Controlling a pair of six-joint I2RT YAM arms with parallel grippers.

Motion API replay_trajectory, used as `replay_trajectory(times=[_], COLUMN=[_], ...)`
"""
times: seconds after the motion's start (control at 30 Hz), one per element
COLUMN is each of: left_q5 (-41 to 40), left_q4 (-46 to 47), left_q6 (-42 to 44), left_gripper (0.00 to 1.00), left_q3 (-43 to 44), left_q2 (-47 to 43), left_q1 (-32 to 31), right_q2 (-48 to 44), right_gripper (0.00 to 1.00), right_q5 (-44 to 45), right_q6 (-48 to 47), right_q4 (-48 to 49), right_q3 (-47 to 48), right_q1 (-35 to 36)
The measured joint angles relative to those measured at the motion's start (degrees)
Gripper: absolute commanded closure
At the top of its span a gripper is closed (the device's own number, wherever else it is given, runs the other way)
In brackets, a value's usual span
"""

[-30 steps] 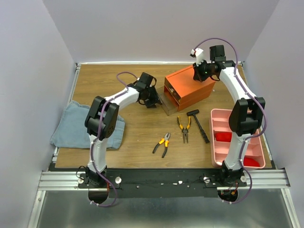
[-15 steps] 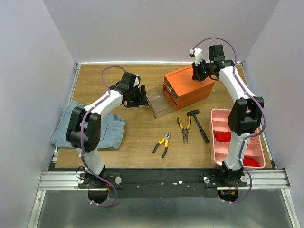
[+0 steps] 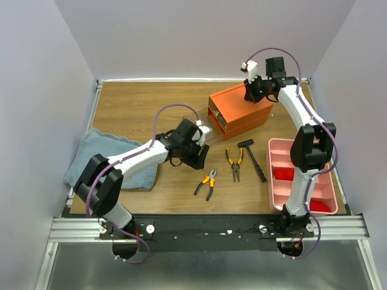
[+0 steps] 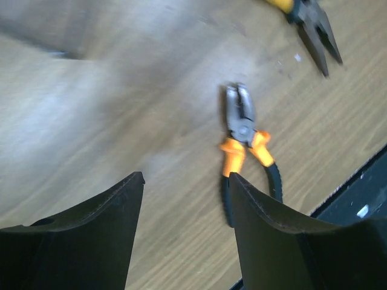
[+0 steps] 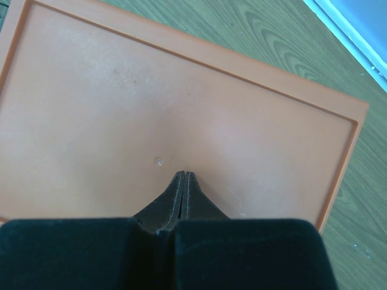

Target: Sort the tools into containers

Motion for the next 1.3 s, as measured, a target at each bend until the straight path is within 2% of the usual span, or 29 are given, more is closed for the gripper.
replay_trajectory(times=[0.23, 0.67, 0.77, 0.8, 0.9, 1.13, 1.3], left_q5=[-3.7, -8.9, -9.5, -9.5, -10.1, -4.9, 3.3], left_q4=[-0.3, -1.3, -1.2, -1.1, -0.6, -3.7, -6.0], left_q6=[1.7, 2.6, 3.0, 3.0, 3.6, 7.8, 9.6], left_gripper=[0.29, 0.35, 0.51, 0.68, 1.00, 1.00, 1.00], left_q3=[1.0, 0.8, 0.9, 0.9, 0.8, 0.9, 4.0], left_q2=[3.7, 9.6, 10.6, 10.7, 11.0, 8.7, -0.5], left_q1=[-10.9, -13.5, -14.7, -15.1, -15.4, -11.0, 1.4], right_q2=[0.6, 1.8, 1.9, 1.9, 1.9, 1.7, 1.6], right_gripper=[0.99, 0.99, 0.99, 0.99, 0.99, 0.99, 0.99], right_q5=[-0.1, -0.2, -0.2, -0.2, -0.2, -0.2, -0.2], right_q6=[-0.4, 0.5, 0.5, 0.6, 0.9, 0.9, 0.9], right_q4=[-1.1, -3.8, -3.8, -3.8, -3.8, -3.5, -3.5], right_q3=[1.8, 4.7, 4.7, 4.7, 4.7, 4.3, 4.3], right_q1=[0.0, 0.0, 0.0, 0.0, 0.0, -0.1, -0.1])
